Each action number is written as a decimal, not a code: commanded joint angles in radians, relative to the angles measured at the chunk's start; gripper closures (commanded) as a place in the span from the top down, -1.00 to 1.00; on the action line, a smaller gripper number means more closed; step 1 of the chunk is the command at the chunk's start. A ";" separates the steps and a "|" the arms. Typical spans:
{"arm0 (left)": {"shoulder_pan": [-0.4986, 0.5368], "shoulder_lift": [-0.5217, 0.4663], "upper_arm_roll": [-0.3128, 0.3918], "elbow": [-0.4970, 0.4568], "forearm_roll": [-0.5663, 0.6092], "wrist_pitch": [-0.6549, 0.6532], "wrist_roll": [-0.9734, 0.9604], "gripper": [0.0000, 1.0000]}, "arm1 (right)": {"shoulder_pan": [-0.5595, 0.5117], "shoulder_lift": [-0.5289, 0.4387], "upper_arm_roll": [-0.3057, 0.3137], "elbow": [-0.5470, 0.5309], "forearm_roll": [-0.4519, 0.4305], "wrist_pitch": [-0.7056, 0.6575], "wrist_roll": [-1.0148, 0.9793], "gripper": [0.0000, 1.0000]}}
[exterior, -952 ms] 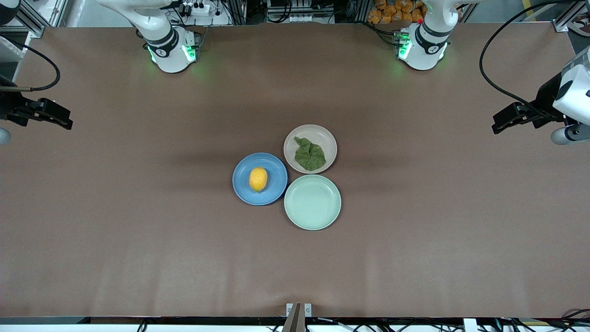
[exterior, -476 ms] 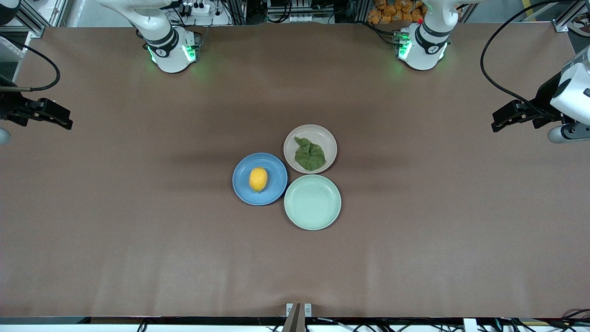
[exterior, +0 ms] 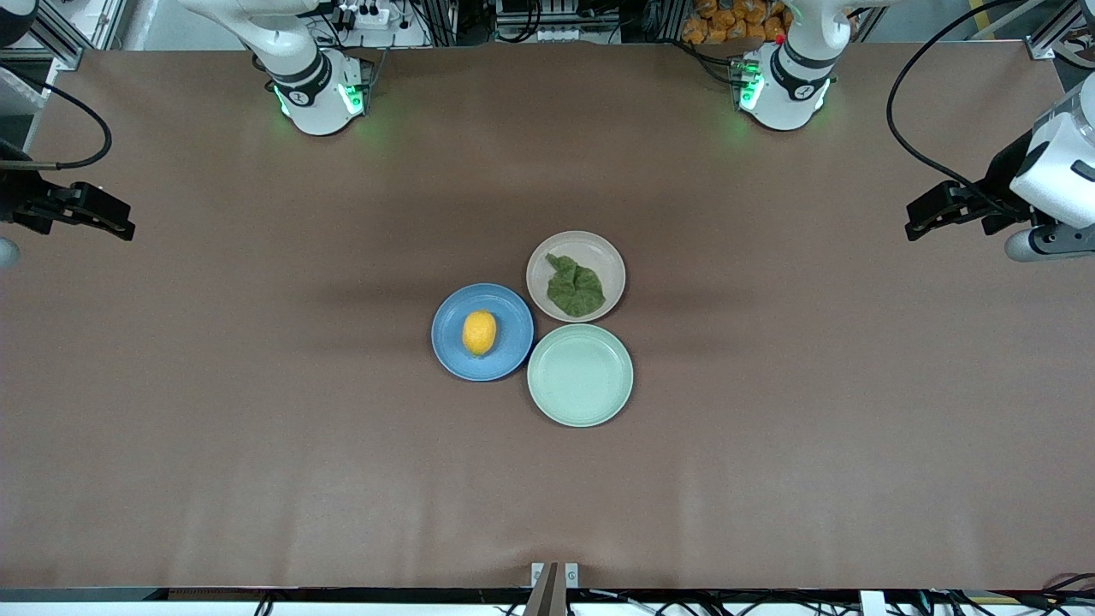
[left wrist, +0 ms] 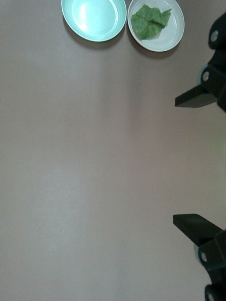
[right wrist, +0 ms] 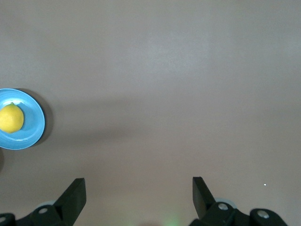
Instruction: Place lemon and lettuce in plates
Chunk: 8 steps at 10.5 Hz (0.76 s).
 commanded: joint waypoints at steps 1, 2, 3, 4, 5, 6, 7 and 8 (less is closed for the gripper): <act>0.002 -0.011 0.004 0.006 -0.016 -0.018 0.024 1.00 | -0.003 -0.011 0.000 -0.008 0.006 -0.004 -0.012 1.00; 0.002 -0.011 0.004 0.006 -0.016 -0.018 0.022 1.00 | -0.003 -0.011 0.000 -0.008 0.007 -0.003 -0.012 1.00; 0.002 -0.011 0.004 0.006 -0.016 -0.018 0.022 1.00 | -0.003 -0.011 0.000 -0.008 0.007 -0.004 -0.012 1.00; 0.002 -0.010 0.004 0.006 -0.015 -0.018 0.016 1.00 | -0.005 -0.011 0.000 -0.008 0.006 -0.004 -0.012 1.00; 0.002 -0.010 0.004 0.006 -0.015 -0.018 0.013 1.00 | -0.003 -0.011 0.000 -0.008 0.007 -0.004 -0.012 1.00; 0.002 -0.010 0.004 0.006 -0.015 -0.018 0.011 1.00 | -0.003 -0.011 0.000 -0.008 0.006 -0.004 -0.012 1.00; 0.002 -0.010 0.005 0.006 -0.013 -0.018 0.011 1.00 | -0.003 -0.011 0.000 -0.008 0.006 -0.004 -0.012 1.00; 0.002 -0.010 0.005 0.006 -0.013 -0.018 0.011 1.00 | -0.005 -0.011 0.000 -0.008 0.006 -0.004 -0.012 1.00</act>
